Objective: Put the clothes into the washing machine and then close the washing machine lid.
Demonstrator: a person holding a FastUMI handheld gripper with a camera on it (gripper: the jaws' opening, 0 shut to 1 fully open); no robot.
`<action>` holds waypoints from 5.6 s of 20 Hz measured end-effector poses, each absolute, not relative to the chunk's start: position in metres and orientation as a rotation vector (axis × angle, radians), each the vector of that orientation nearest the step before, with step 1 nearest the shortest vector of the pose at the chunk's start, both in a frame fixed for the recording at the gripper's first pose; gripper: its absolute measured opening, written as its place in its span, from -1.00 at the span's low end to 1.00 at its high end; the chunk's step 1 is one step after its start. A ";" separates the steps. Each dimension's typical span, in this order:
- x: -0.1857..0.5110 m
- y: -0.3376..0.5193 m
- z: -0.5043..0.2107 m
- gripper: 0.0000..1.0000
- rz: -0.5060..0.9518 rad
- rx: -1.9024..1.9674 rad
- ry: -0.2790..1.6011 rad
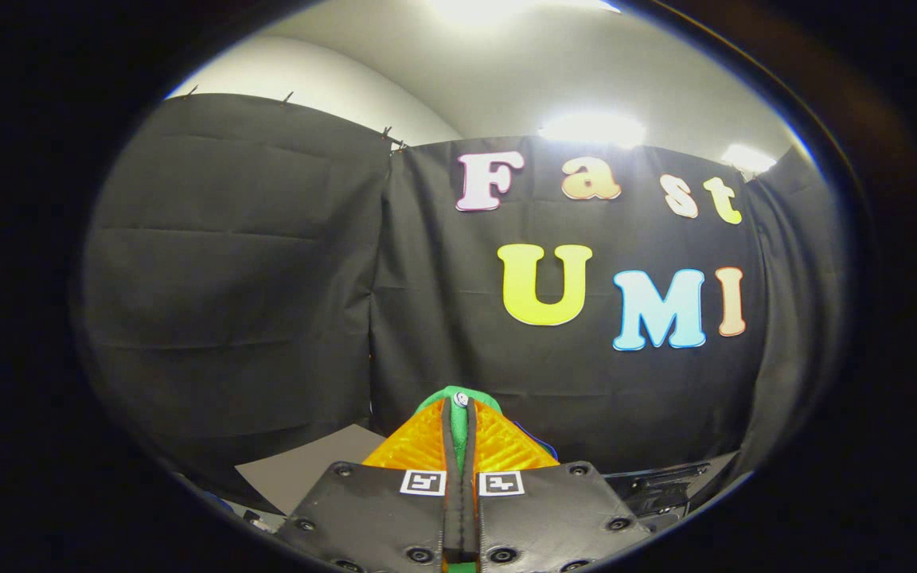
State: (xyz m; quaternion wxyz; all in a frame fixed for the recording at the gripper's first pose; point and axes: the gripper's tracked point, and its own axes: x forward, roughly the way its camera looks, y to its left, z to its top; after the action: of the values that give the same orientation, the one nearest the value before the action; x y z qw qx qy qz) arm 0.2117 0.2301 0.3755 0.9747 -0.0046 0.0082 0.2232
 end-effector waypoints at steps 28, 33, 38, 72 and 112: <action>0.256 -0.051 0.345 -0.97 0.159 0.064 0.004; 0.268 -0.065 0.319 -0.97 0.131 0.073 0.025; 0.279 -0.070 0.278 -0.97 0.119 0.087 0.070; 0.273 -0.088 -0.042 -0.97 0.094 0.131 0.438; 0.278 -0.090 -0.114 0.93 0.063 0.040 0.518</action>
State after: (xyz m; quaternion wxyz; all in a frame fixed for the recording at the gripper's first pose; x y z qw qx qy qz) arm 0.2783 -0.0901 -0.1140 0.9660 0.0196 0.2560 0.0310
